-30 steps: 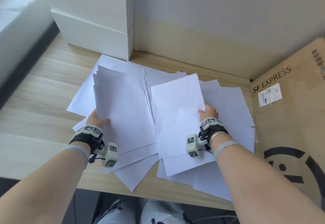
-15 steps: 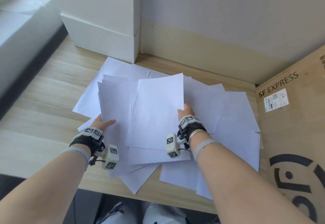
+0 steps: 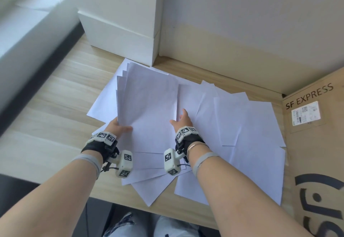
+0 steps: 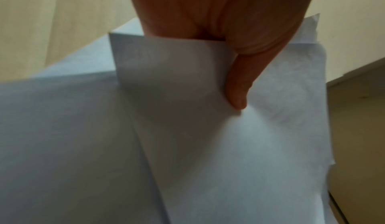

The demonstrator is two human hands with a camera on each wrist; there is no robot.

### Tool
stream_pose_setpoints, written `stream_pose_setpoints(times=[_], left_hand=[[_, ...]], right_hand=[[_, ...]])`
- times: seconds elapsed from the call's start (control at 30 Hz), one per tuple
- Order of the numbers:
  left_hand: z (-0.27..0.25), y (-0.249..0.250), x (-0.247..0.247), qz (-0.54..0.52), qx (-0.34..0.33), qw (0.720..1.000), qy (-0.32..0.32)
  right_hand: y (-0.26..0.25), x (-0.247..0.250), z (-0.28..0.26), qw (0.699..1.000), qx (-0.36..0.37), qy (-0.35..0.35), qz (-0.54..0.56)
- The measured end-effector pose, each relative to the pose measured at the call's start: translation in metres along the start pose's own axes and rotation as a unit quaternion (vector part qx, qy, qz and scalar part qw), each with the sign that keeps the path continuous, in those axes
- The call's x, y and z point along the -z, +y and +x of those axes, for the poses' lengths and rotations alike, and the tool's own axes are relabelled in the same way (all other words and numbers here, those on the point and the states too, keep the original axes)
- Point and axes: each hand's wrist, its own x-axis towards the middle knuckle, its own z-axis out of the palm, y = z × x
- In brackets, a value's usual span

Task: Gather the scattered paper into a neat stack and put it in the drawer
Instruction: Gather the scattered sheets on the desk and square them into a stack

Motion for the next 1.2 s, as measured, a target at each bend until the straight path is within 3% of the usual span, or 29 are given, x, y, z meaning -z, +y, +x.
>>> stream_pose_setpoints(times=[0.1, 0.43, 0.73, 1.03, 1.2], left_hand=[[-0.005, 0.014, 0.005, -0.004, -0.036, 0.999, 0.0], [-0.008, 0.049, 0.039, -0.02, -0.101, 0.995, -0.006], [-0.026, 0.085, 0.035, -0.074, -0.149, 0.985, -0.038], [-0.052, 0.131, 0.022, 0.063, -0.302, 0.948, -0.075], [-0.063, 0.131, 0.017, 0.104, -0.345, 0.93, -0.072]], right_hand=[[-0.003, 0.012, -0.001, 1.0, -0.001, 0.007, 0.024], [-0.034, 0.024, -0.016, 0.988, 0.093, -0.035, 0.114], [-0.069, 0.062, -0.03, 0.967, 0.149, 0.009, 0.208], [-0.061, 0.078, -0.022, 0.978, 0.11, -0.022, 0.176], [-0.048, 0.076, -0.019, 0.996, 0.014, -0.019, 0.088]])
